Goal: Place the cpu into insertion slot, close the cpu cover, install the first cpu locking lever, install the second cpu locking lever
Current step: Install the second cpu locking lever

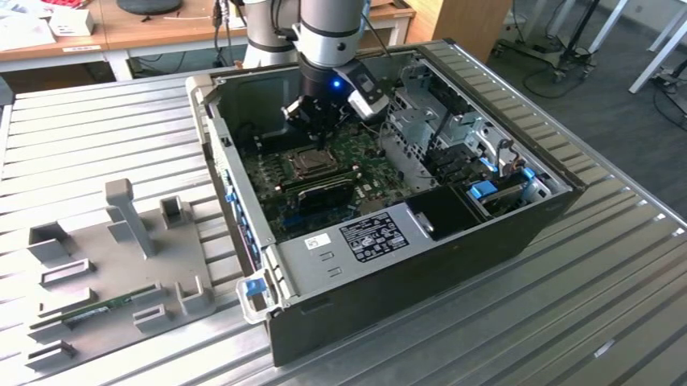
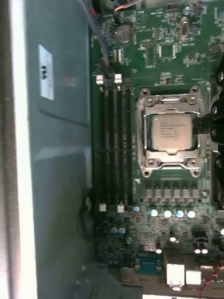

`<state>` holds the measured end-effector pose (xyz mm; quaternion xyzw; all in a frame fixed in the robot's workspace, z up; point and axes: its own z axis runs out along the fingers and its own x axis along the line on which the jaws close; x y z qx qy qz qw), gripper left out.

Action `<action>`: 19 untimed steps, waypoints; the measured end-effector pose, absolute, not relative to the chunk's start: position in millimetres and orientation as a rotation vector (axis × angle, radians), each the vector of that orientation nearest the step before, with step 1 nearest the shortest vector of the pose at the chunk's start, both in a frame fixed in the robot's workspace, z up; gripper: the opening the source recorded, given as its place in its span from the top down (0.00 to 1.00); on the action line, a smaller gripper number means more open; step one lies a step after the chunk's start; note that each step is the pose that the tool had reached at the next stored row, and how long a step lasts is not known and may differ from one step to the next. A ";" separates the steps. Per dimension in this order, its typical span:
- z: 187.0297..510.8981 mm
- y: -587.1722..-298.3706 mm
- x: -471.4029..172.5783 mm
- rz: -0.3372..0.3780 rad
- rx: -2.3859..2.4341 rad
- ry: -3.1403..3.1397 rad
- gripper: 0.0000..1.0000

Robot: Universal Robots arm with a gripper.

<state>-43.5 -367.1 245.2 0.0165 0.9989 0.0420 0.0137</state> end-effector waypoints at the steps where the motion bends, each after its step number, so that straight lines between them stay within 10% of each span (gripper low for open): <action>1: 245.3 -368.5 -43.5 0.127 0.052 3.111 0.90; 19: 245.0 -379.0 -50.0 0.106 0.055 3.111 0.90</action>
